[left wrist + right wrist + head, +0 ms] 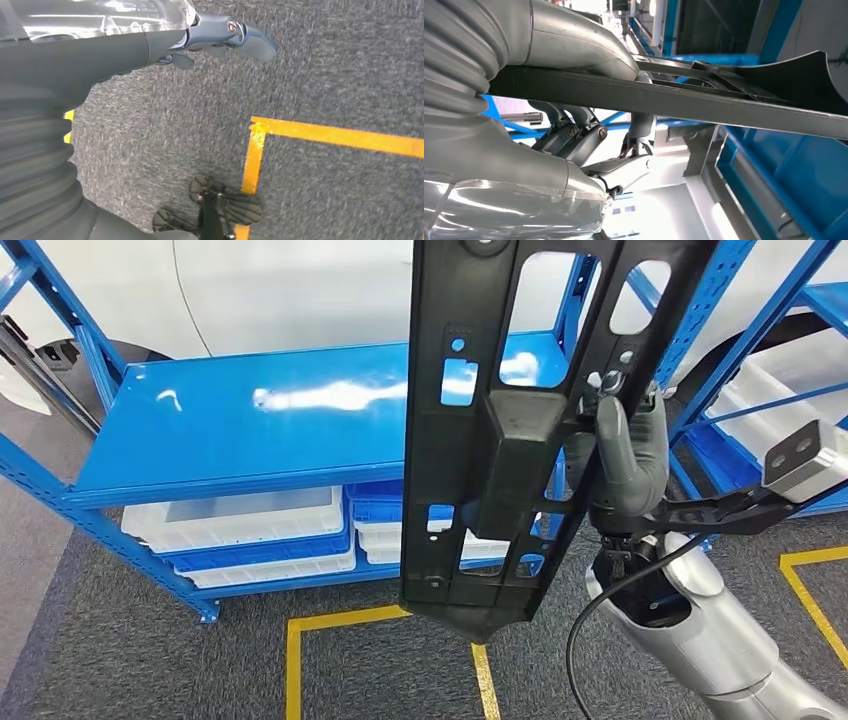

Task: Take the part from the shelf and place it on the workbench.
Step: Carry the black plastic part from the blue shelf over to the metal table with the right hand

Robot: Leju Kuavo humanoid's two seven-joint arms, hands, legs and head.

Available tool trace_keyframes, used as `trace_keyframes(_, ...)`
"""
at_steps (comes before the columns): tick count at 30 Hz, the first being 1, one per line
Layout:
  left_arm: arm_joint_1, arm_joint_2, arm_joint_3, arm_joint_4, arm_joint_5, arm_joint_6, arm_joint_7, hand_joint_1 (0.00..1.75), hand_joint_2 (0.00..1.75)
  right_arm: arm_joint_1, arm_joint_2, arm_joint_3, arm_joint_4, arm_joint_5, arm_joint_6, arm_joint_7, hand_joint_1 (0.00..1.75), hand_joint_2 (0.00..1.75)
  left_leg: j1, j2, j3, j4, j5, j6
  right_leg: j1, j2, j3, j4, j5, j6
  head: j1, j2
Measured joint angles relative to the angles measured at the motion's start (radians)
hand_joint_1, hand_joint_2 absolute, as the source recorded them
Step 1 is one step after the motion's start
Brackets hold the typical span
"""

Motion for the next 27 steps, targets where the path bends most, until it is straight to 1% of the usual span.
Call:
trace_keyframes(1,0.001,0.0,0.0,0.0,0.0,0.0,0.001,0.0,1.75,0.008,-0.001,0.004,0.005,0.011,0.014,-0.011,1.75,1.75,0.001,-0.001,-0.01,0.018,-0.025,-0.004,-0.002,-0.002,-0.01,-0.003,0.013,-0.009,-0.002,0.0)
trace_keyframes(2,0.001,0.0,0.0,0.0,0.0,0.001,0.003,0.0,1.75,0.019,-0.002,0.009,0.012,0.022,0.032,-0.023,1.75,1.75,0.003,-0.001,-0.023,0.055,-0.069,-0.007,-0.003,-0.004,-0.023,-0.006,0.027,-0.017,-0.004,0.0)
trace_keyframes(3,0.001,-0.001,0.0,0.0,0.0,0.003,0.004,0.0,1.75,0.032,-0.002,0.012,0.022,0.034,0.053,-0.036,1.75,1.75,0.004,-0.001,-0.041,0.114,-0.125,-0.009,-0.002,-0.006,-0.038,-0.005,0.039,-0.021,-0.005,0.0)
trace_keyframes(4,0.0,-0.002,0.0,0.0,0.002,0.005,0.006,0.0,1.75,0.049,0.0,0.015,0.032,0.047,0.073,-0.049,1.75,1.75,0.005,-0.001,-0.057,0.183,-0.173,-0.012,0.0,-0.006,-0.055,-0.005,0.052,-0.024,-0.007,0.0)
trace_keyframes(5,0.0,-0.002,0.0,0.0,0.004,0.009,0.006,0.0,1.75,0.067,0.004,0.018,0.042,0.063,0.093,-0.061,1.75,1.75,0.005,-0.001,-0.067,0.246,-0.2,-0.014,0.001,-0.006,-0.072,-0.003,0.064,-0.024,-0.007,0.0)
trace_keyframes(6,-0.001,-0.002,0.0,0.0,0.006,0.012,0.007,0.0,1.75,0.087,0.011,0.02,0.05,0.082,0.111,-0.07,1.75,1.75,0.005,-0.001,-0.066,0.288,-0.203,-0.015,0.003,-0.006,-0.089,-0.001,0.076,-0.023,-0.007,0.0)
trace_keyframes(7,-0.001,-0.002,0.0,0.0,0.009,0.015,0.007,0.0,1.75,0.108,0.024,0.02,0.055,0.107,0.127,-0.076,1.75,1.75,0.005,-0.001,-0.049,0.297,-0.183,-0.015,0.004,-0.006,-0.106,0.002,0.087,-0.023,-0.008,0.0)
trace_keyframes(8,-0.001,-0.002,0.0,0.0,0.012,0.018,0.007,0.0,1.75,0.128,0.041,0.02,0.058,0.134,0.141,-0.077,1.75,1.75,0.005,-0.001,-0.016,0.272,-0.154,-0.012,0.005,-0.006,-0.122,0.005,0.097,-0.021,-0.008,0.0)
trace_keyframes(9,-0.002,-0.002,0.0,0.0,0.015,0.02,0.007,0.0,1.75,0.146,0.061,0.019,0.056,0.163,0.153,-0.074,1.75,1.75,0.004,-0.002,0.034,0.216,-0.132,-0.008,0.005,-0.005,-0.135,0.009,0.106,-0.019,-0.008,0.0)
trace_keyframes(10,-0.005,-0.002,0.0,0.0,0.017,0.021,0.007,0.0,1.75,0.163,0.082,0.017,0.052,0.189,0.162,-0.069,1.75,1.75,0.002,-0.002,0.093,0.139,-0.13,-0.002,0.007,-0.005,-0.146,0.014,0.113,-0.016,-0.008,0.0)
trace_keyframes(11,-0.007,-0.002,0.0,0.0,0.018,0.022,0.007,0.0,1.75,0.177,0.102,0.016,0.046,0.209,0.169,-0.064,1.75,1.75,0.0,-0.002,0.143,0.067,-0.14,0.002,0.009,-0.005,-0.153,0.017,0.121,-0.011,-0.007,0.0)
trace_keyframes(12,-0.01,-0.002,0.0,0.0,0.019,0.023,0.007,0.0,1.75,0.188,0.121,0.014,0.04,0.225,0.176,-0.059,1.75,1.75,-0.003,-0.002,0.177,0.013,-0.155,0.006,0.009,-0.006,-0.157,0.019,0.129,-0.006,-0.007,0.0)
trace_keyframes(13,-0.011,-0.002,0.0,0.0,0.02,0.024,0.007,0.0,1.75,0.199,0.137,0.012,0.033,0.238,0.182,-0.056,1.75,1.75,-0.006,-0.002,0.192,-0.017,-0.165,0.008,0.008,-0.008,-0.159,0.018,0.137,-0.001,-0.007,0.0)
trace_keyframes(14,-0.011,-0.003,0.0,0.0,0.02,0.024,0.007,0.0,1.75,0.209,0.151,0.01,0.028,0.25,0.19,-0.056,1.75,1.75,-0.006,-0.002,0.191,-0.025,-0.161,0.012,0.008,-0.009,-0.16,0.016,0.146,0.006,-0.007,0.0)
trace_keyframes(15,-0.01,-0.005,0.0,0.0,0.022,0.024,0.007,0.0,1.75,0.22,0.161,0.006,0.024,0.263,0.198,-0.058,1.75,1.75,-0.005,0.0,0.183,-0.027,-0.151,0.017,0.006,-0.007,-0.163,0.018,0.145,0.011,-0.008,0.0)
trace_keyframes(16,-0.01,-0.006,0.001,0.0,0.023,0.024,0.006,0.0,1.75,0.232,0.17,0.002,0.02,0.277,0.208,-0.063,1.75,1.75,-0.003,0.003,0.175,-0.028,-0.14,0.023,0.004,-0.005,-0.171,0.032,0.125,0.017,-0.008,0.0)
trace_keyframes(17,-0.009,-0.007,0.001,0.0,0.026,0.024,0.005,0.0,1.75,0.243,0.177,-0.003,0.018,0.289,0.218,-0.069,1.75,1.75,0.0,0.005,0.163,-0.031,-0.127,0.029,0.003,-0.002,-0.184,0.062,0.087,0.021,-0.007,0.0)
trace_keyframes(18,-0.009,-0.008,0.002,0.0,0.029,0.024,0.003,0.0,1.75,0.255,0.182,-0.008,0.016,0.299,0.228,-0.075,1.75,1.75,0.0,0.008,0.149,-0.031,-0.114,0.033,0.0,0.0,-0.2,0.114,0.033,0.026,-0.006,0.0)
trace_keyframes(19,-0.008,-0.009,0.002,0.0,0.032,0.025,0.002,0.0,1.75,0.265,0.186,-0.012,0.015,0.306,0.237,-0.08,1.75,1.75,-0.001,0.008,0.133,-0.029,-0.102,0.036,-0.002,0.0,-0.217,0.181,-0.02,0.03,-0.004,0.0)
trace_keyframes(20,-0.007,-0.01,0.003,0.0,0.034,0.025,0.001,0.0,1.75,0.274,0.189,-0.016,0.014,0.309,0.243,-0.084,1.75,1.75,-0.001,0.009,0.118,-0.028,-0.09,0.036,-0.004,0.0,-0.229,0.246,-0.054,0.033,-0.004,0.0)
trace_keyframes(21,-0.006,-0.012,0.005,0.0,0.036,0.026,0.001,0.0,1.75,0.283,0.191,-0.019,0.014,0.31,0.248,-0.087,1.75,1.75,-0.002,0.01,0.1,-0.024,-0.079,0.035,-0.005,0.0,-0.233,0.296,-0.065,0.036,-0.004,0.0)
trace_keyframes(22,-0.005,-0.013,0.007,0.0,0.038,0.027,0.001,0.0,1.75,0.29,0.194,-0.022,0.014,0.31,0.253,-0.088,1.75,1.75,-0.002,0.01,0.083,-0.02,-0.068,0.034,-0.006,0.0,-0.221,0.315,-0.051,0.037,-0.004,0.0)
trace_keyframes(23,-0.004,-0.015,0.008,0.0,0.039,0.028,0.001,0.0,1.75,0.296,0.196,-0.025,0.014,0.31,0.259,-0.091,1.75,1.75,-0.002,0.011,0.064,-0.014,-0.059,0.032,-0.007,0.0,-0.191,0.295,-0.023,0.036,-0.004,0.0)
trace_keyframes(24,-0.003,-0.017,0.01,0.0,0.041,0.03,0.001,0.0,1.75,0.302,0.198,-0.029,0.013,0.31,0.265,-0.093,1.75,1.75,-0.002,0.011,0.047,-0.007,-0.05,0.029,-0.007,0.0,-0.143,0.243,0.002,0.034,-0.004,0.0)
trace_keyframes(25,-0.002,-0.019,0.011,0.0,0.042,0.032,0.0,0.0,1.75,0.307,0.201,-0.032,0.012,0.311,0.272,-0.096,1.75,1.75,-0.003,0.01,0.033,-0.002,-0.042,0.026,-0.006,0.0,-0.084,0.166,0.006,0.029,-0.004,0.0)
trace_keyframes(26,-0.001,-0.022,0.011,0.0,0.044,0.034,-0.001,0.0,1.75,0.312,0.203,-0.036,0.011,0.312,0.278,-0.1,1.75,1.75,-0.004,0.01,0.025,0.002,-0.034,0.022,-0.004,0.0,-0.033,0.094,-0.001,0.024,-0.005,0.0)
trace_keyframes(27,0.0,-0.024,0.012,0.0,0.046,0.035,-0.002,0.0,1.75,0.318,0.204,-0.039,0.01,0.314,0.284,-0.103,1.75,1.75,-0.004,0.009,0.021,0.002,-0.026,0.017,0.0,0.001,0.001,0.043,-0.012,0.018,-0.005,0.0)
